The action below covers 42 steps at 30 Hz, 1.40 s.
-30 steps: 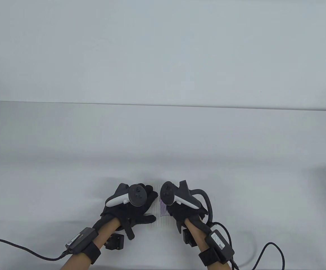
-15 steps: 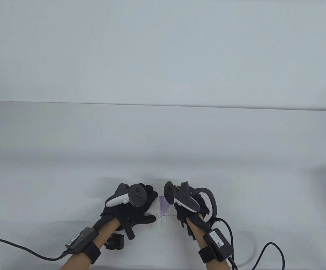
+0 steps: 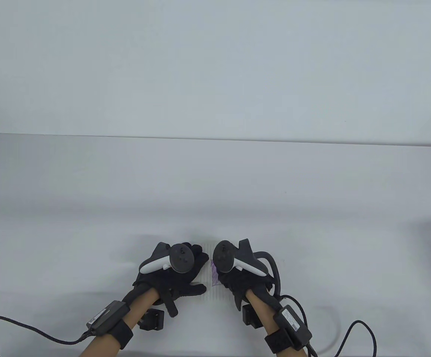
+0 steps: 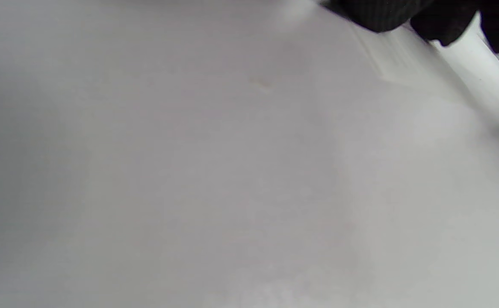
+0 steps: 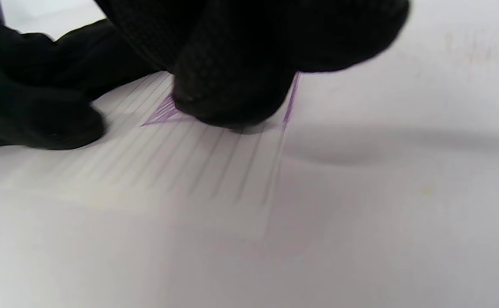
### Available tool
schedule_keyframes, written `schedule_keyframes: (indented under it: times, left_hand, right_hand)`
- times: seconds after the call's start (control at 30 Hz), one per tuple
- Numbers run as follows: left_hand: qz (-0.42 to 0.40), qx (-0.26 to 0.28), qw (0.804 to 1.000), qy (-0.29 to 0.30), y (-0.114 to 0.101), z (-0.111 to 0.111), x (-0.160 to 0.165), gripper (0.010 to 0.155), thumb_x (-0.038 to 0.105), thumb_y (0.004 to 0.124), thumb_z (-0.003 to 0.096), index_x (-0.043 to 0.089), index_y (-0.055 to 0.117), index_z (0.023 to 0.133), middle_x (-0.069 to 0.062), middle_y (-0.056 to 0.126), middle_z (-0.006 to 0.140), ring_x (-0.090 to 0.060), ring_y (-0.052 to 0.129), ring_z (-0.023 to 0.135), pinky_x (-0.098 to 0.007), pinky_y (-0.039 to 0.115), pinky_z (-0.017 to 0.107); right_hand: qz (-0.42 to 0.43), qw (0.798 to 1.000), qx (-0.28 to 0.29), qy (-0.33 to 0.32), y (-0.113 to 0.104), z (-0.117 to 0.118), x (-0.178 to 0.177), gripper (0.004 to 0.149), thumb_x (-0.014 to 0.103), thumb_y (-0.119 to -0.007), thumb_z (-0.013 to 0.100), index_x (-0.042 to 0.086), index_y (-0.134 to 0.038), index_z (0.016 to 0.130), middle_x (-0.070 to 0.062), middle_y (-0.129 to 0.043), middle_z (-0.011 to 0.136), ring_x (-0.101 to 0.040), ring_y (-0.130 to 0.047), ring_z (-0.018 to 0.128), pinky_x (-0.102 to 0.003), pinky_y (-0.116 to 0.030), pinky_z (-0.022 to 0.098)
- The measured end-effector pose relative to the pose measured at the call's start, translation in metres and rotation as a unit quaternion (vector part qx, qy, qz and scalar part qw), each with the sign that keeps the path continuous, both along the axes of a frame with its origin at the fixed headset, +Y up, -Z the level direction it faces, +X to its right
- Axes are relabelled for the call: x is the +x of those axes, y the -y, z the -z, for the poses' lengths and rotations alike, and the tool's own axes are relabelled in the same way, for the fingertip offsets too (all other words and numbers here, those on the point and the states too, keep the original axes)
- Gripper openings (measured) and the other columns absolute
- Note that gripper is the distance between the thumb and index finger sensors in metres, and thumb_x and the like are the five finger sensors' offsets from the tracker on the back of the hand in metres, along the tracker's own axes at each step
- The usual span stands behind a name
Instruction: Apply wax crayon on paper
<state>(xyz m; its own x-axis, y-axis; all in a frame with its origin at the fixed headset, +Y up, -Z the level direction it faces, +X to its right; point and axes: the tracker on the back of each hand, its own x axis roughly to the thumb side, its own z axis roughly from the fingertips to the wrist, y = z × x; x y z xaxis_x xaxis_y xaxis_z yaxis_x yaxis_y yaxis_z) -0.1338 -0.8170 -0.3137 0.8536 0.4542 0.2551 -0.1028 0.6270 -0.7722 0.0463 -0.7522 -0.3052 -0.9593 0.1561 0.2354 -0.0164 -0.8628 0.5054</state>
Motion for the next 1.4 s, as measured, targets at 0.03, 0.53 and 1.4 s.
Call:
schedule_keyframes:
  times: [0.03,0.53,1.4]
  left_hand:
    - [0.0,0.0,1.0,0.0,0.0,0.0,0.0,0.086,0.062,0.053,0.0552,0.045,-0.017,0.102,0.021,-0.032,0.105,-0.01,-0.039,0.095,-0.048,-0.03,0.06]
    - [0.001,0.001,1.0,0.0,0.0,0.0,0.0,0.085,0.062,0.053,0.0552,0.045,-0.017,0.102,0.021,-0.032,0.105,-0.011,-0.039,0.096,-0.048,-0.03,0.061]
    - [0.001,0.0,1.0,0.0,0.0,0.0,0.0,0.085,0.062,0.053,0.0551,0.045,-0.017,0.102,0.021,-0.032,0.105,-0.011,-0.039,0.095,-0.048,-0.03,0.061]
  right_hand:
    - [-0.012,0.999,0.029,-0.004,0.0,0.002,0.001,0.039,0.03,-0.074,0.054,0.018,-0.077,0.091,-0.006,-0.093,0.07,-0.011,-0.095,0.033,-0.027,-0.083,0.022]
    - [-0.094,0.987,0.114,0.06,-0.003,0.012,0.01,0.038,0.03,-0.074,0.054,0.017,-0.079,0.09,-0.005,-0.095,0.068,-0.009,-0.096,0.028,-0.025,-0.084,0.018]
    - [-0.072,0.982,0.146,0.095,0.0,0.017,0.017,0.038,0.029,-0.074,0.054,0.016,-0.08,0.089,-0.006,-0.096,0.065,-0.007,-0.097,0.023,-0.024,-0.084,0.014]
